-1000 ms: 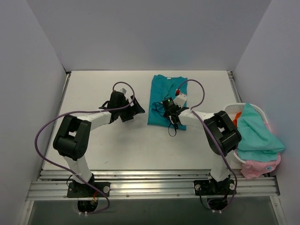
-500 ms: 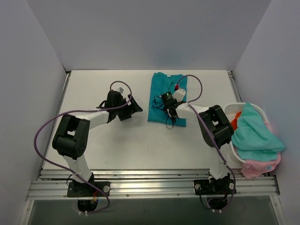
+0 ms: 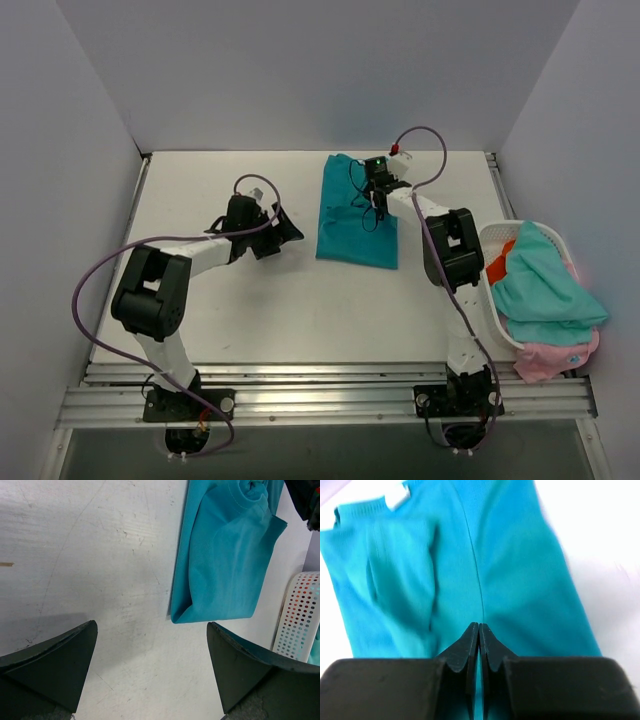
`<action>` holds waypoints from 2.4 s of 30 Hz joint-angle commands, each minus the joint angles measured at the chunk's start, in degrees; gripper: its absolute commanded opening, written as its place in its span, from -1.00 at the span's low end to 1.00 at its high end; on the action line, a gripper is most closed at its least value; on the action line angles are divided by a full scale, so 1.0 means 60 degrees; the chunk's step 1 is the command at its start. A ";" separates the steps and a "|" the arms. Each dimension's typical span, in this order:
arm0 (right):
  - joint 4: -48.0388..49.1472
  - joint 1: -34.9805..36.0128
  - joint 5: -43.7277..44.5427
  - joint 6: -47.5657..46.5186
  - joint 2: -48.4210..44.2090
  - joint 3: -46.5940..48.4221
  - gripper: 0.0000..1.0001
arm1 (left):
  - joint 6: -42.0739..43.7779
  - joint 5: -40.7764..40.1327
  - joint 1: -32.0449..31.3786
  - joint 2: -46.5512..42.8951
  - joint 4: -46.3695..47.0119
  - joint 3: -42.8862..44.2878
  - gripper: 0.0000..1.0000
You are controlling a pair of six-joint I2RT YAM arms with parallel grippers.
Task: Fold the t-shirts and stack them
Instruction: Fold the folded rectangular tshirt in 1/3 of the way, then grab one side of the 2/3 rectangular tshirt with both arms
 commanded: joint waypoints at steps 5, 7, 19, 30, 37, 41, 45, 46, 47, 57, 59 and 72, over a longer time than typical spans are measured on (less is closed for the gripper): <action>0.1156 -0.0471 -0.0634 -0.0957 -0.1303 -0.1101 0.56 | 0.0210 -0.0049 0.0072 -0.0349 0.0423 -0.0063 0.90; 0.1027 -0.0471 0.0124 -0.0943 -0.2348 -0.2015 0.92 | 0.0123 -0.0107 0.0072 -0.0626 0.0540 -0.0195 0.90; -0.1053 -0.0237 0.1274 0.0521 -0.9890 -0.8476 0.94 | -0.0888 -0.0547 -0.1039 -0.0995 0.1521 -0.0826 0.88; 0.1508 0.0216 -0.1876 0.1547 -0.9123 -1.1028 0.89 | -0.1811 -0.0327 -0.1759 0.0630 0.2488 0.0038 0.84; 0.2724 0.0495 -0.2170 0.1650 -0.7629 -1.1087 0.88 | -0.1782 -0.0576 -0.1803 0.0822 0.2357 0.0258 0.83; 0.2945 0.0495 -0.2228 0.1606 -0.7085 -1.0897 0.86 | -0.1723 -0.0591 -0.1759 0.1070 0.2284 0.0434 0.83; 0.3004 0.0481 -0.2141 0.1548 -0.6748 -1.0765 0.79 | -0.1723 -0.0576 -0.1700 0.1261 0.2298 0.0566 0.82; 0.3004 0.0481 -0.2112 0.1562 -0.6718 -1.0750 0.77 | -0.1723 -0.0576 -0.1686 0.1290 0.2313 0.0566 0.82; 0.2989 0.0466 -0.2068 0.1562 -0.6718 -1.0750 0.69 | -0.1723 -0.0562 -0.1686 0.1349 0.2313 0.0595 0.82; 0.2403 0.0451 -0.1468 0.1606 -0.7333 -1.0823 -0.40 | -0.1825 -0.0605 -0.1642 0.1466 0.2517 0.0537 0.81; 0.2389 0.0451 -0.1438 0.1606 -0.7377 -1.0867 -0.54 | -0.1899 -0.0620 -0.1656 0.1554 0.2576 0.0537 0.81; 0.2447 0.0437 -0.1438 0.1591 -0.7275 -1.0896 -0.80 | -0.2251 -0.0987 -0.1686 0.2023 0.2869 0.0580 0.04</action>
